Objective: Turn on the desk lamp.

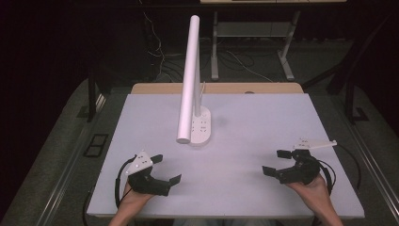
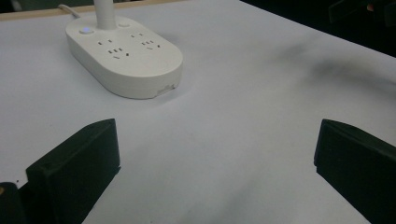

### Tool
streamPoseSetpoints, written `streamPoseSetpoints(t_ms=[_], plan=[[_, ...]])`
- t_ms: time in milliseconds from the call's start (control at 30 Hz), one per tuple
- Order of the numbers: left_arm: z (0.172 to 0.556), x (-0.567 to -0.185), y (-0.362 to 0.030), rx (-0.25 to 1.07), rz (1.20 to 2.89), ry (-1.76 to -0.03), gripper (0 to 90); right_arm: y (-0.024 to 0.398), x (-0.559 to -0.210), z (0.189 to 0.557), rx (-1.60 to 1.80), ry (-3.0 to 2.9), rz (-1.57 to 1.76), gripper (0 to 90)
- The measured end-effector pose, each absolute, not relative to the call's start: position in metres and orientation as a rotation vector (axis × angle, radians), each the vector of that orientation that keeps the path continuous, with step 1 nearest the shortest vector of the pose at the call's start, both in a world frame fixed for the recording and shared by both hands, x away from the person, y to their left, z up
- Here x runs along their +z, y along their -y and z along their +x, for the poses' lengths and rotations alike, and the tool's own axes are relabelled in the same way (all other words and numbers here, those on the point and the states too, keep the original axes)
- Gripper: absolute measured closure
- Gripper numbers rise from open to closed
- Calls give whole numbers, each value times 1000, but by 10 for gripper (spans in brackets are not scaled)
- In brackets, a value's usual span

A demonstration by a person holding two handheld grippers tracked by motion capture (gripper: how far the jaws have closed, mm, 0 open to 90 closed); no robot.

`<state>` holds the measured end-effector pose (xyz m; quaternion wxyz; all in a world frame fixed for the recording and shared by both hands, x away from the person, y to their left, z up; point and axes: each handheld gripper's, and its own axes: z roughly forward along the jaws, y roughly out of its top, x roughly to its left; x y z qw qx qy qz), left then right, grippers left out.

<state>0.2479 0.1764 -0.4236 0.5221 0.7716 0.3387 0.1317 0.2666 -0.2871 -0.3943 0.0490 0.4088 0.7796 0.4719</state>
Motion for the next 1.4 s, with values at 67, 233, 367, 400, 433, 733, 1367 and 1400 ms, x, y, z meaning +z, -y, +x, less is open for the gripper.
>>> streamPoseSetpoints(t_ms=[67,233,367,400,433,733,1367,1400], plan=[[248,-423,-176,314,1851,-809,0,286,-391,269,1428,-2374,1238,4],[248,-423,-176,313,1851,-808,0,284,-386,275,1419,-2390,1224,4],[248,-423,-176,317,1850,-813,0,282,-381,281,1421,-2395,1213,4],[247,-423,-176,320,1849,-815,0,281,-379,283,1422,-2395,1209,4],[248,-423,-177,323,1850,-809,0,280,-378,285,1423,-2398,1211,4],[248,-423,-178,330,1836,-818,0,272,-371,301,1410,-2438,1199,4],[248,-423,-178,344,1834,-826,0,251,-367,329,1368,-2484,1181,4],[248,-423,-178,344,1834,-826,0,250,-367,330,1367,-2486,1180,4]])
